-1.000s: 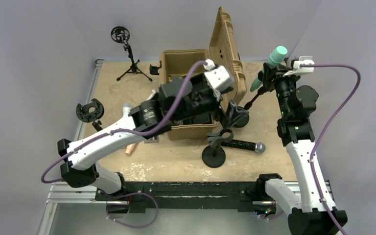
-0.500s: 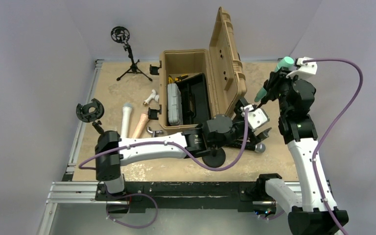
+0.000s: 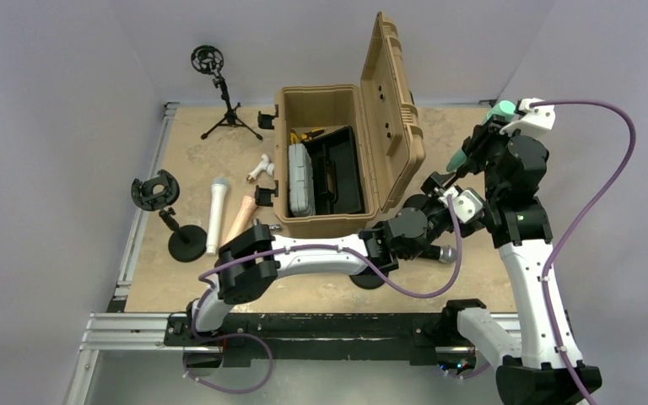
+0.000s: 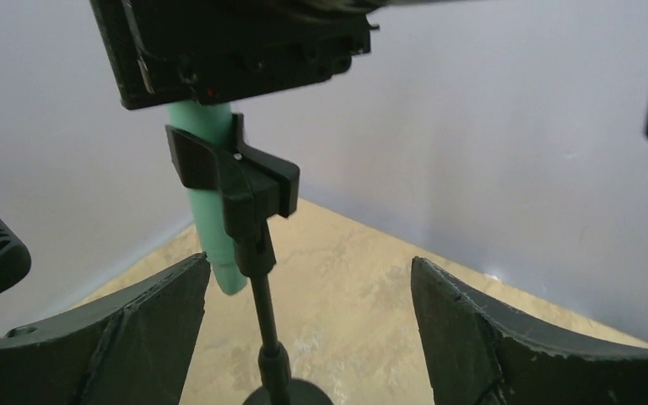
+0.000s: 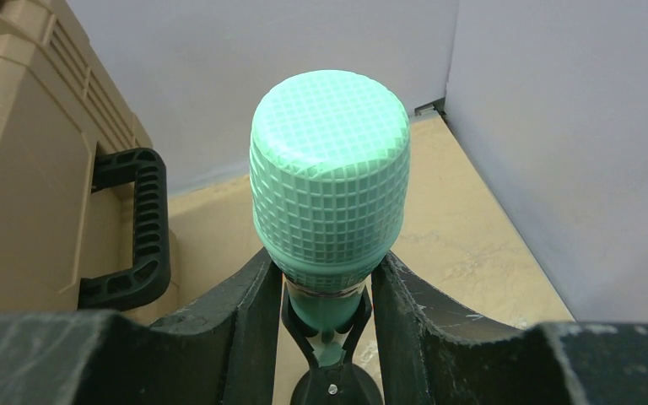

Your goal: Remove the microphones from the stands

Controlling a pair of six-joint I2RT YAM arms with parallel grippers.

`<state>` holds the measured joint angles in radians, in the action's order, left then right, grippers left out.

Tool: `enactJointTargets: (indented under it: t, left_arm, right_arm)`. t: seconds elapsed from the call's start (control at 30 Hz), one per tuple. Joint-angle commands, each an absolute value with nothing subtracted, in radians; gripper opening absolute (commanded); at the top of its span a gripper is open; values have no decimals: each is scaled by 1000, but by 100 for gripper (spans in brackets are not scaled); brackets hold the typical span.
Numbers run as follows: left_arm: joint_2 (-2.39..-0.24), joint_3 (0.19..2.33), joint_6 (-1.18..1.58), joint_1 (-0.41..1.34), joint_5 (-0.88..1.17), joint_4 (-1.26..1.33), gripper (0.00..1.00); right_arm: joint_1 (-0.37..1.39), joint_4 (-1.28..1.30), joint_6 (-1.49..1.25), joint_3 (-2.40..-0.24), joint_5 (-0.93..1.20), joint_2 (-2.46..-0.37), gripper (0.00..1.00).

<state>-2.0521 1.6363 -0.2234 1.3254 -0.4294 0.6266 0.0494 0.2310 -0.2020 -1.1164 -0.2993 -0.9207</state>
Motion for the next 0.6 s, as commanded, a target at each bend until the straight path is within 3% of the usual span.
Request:
enactJointTargets:
  t: [0.0,0.23,0.47,0.57]
  left_arm:
    - [-2121,1743,-291,1328,-516,833,87]
    - [-2239,1826,-372,1326,-529,958,83]
    - [-2305,1860,-397,1304,-509,1069,71]
    - [-2299,1810,-448,1308,-495,1158,75]
  right_arm:
    - [51,144,-235,-1183,-306,-890,20]
    - [52,168,-258,-1209,-261,-902,19]
    - [52,190,-301,-1223,-244,-914,19]
    - [51,194,-309,-1227,-252,-923,19]
